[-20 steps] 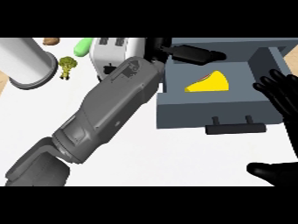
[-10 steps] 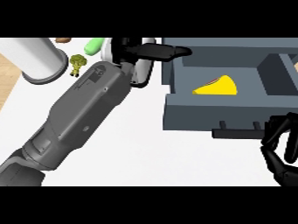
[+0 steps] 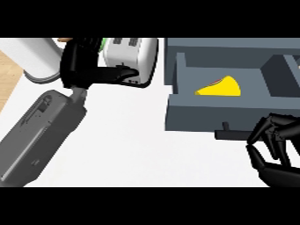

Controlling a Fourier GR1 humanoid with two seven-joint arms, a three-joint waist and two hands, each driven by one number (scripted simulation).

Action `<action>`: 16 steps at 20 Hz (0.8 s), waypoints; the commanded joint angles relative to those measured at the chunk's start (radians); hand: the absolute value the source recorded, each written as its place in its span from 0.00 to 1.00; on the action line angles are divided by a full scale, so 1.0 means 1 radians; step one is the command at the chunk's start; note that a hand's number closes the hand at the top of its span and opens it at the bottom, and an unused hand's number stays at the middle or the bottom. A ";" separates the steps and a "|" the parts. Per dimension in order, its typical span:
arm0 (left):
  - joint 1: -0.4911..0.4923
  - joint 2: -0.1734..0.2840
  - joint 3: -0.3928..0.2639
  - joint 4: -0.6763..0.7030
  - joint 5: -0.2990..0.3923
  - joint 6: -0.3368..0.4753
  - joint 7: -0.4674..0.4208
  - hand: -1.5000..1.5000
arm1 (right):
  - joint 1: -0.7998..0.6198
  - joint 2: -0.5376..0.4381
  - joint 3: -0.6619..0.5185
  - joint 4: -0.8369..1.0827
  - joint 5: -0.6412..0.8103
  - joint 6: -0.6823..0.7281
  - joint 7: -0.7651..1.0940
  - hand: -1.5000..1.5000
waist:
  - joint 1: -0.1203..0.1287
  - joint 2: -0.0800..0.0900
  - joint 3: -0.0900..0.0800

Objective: Pick up the cup, place it into the drawer and close the drawer

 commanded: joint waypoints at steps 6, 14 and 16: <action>0.344 0.173 0.073 -0.276 0.046 -0.135 -0.007 0.00 | -0.022 -0.052 0.138 0.090 0.347 -0.013 -0.116 1.00 | 0.014 0.005 -0.001; 0.439 0.185 0.134 -0.318 0.034 -0.172 -0.013 0.00 | -0.111 -0.080 0.268 0.341 0.667 -0.121 -0.276 1.00 | -0.013 0.009 0.001; 0.494 0.216 0.182 -0.275 0.060 -0.283 -0.042 0.00 | -0.205 -0.024 0.273 0.469 0.701 -0.166 -0.261 1.00 | -0.010 0.011 0.000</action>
